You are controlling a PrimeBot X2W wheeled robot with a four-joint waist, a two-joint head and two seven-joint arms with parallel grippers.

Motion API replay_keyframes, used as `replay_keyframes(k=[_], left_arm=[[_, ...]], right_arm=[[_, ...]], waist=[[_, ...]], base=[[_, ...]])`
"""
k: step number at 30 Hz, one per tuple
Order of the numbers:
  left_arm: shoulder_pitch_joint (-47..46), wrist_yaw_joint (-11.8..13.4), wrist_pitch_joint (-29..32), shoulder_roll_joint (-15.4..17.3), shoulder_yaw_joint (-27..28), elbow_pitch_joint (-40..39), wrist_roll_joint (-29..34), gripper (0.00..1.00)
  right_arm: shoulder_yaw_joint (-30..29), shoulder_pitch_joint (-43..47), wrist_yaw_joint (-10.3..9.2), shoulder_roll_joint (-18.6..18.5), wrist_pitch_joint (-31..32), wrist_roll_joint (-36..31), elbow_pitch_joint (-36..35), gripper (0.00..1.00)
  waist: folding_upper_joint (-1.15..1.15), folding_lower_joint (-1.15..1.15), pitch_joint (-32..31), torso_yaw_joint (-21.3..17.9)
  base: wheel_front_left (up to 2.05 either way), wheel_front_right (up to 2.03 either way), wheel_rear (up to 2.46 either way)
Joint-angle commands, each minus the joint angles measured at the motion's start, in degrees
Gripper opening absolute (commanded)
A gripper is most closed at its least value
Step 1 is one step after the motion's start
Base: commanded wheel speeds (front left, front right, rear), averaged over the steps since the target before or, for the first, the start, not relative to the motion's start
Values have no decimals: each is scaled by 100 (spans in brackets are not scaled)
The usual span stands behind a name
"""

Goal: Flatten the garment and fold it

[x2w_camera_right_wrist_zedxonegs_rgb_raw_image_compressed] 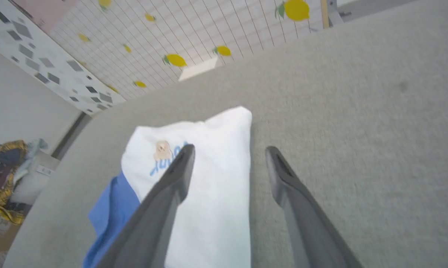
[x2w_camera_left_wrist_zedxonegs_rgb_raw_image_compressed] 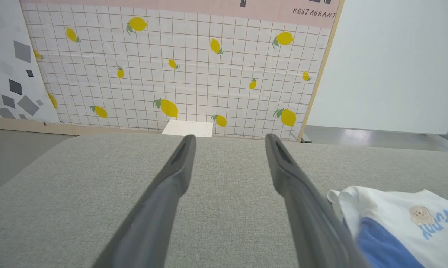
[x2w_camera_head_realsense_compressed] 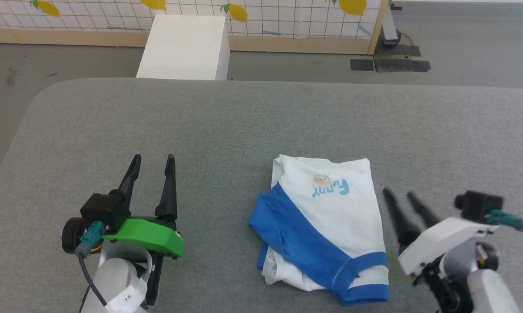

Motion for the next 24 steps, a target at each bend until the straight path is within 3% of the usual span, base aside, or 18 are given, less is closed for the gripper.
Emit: replay_keyframes(k=[1, 12, 13, 14, 15, 16, 17, 24], left_arm=[[53, -39, -22, -21, 9, -14, 73, 100], [65, -41, -22, -48, -60, 0, 46, 100], [66, -41, -22, -50, -61, 0, 42, 100], [68, -41, -22, -52, -60, 0, 40, 100], [71, -41, -22, -53, -56, -3, 38, 100], [75, -41, -22, -55, -45, -9, 37, 100], [80, -41, -22, -55, -26, -20, 38, 100], [174, -33, -22, -45, 175, -249, 84, 100]], right_arm=[[50, -21, -6, 4, 98, -6, 183, 100], [341, -459, -6, 4, 896, 317, 1641, 100], [374, -497, -6, 4, 978, 306, 1730, 93], [395, -525, -6, 4, 1032, 295, 1783, 69], [421, -558, -6, 4, 1083, 268, 1822, 34], [444, -589, -6, 4, 1117, 219, 1827, 5], [455, -619, -6, 4, 1133, 141, 1811, 0], [739, -842, -6, 4, 1590, -1442, 1207, 0]], waist=[[0, 0, 13, 14], [0, 0, 17, 158], [0, 0, 19, 169], [0, 0, 19, 173], [0, 0, 20, 175], [0, 0, 25, 170], [0, 0, 35, 155], [0, 0, 172, -225]], base=[[0, 0, 0], [0, 0, 0], [0, 0, 0], [0, 0, 0], [0, 0, 0], [0, 0, 0], [0, 0, 0], [0, 0, 0]])
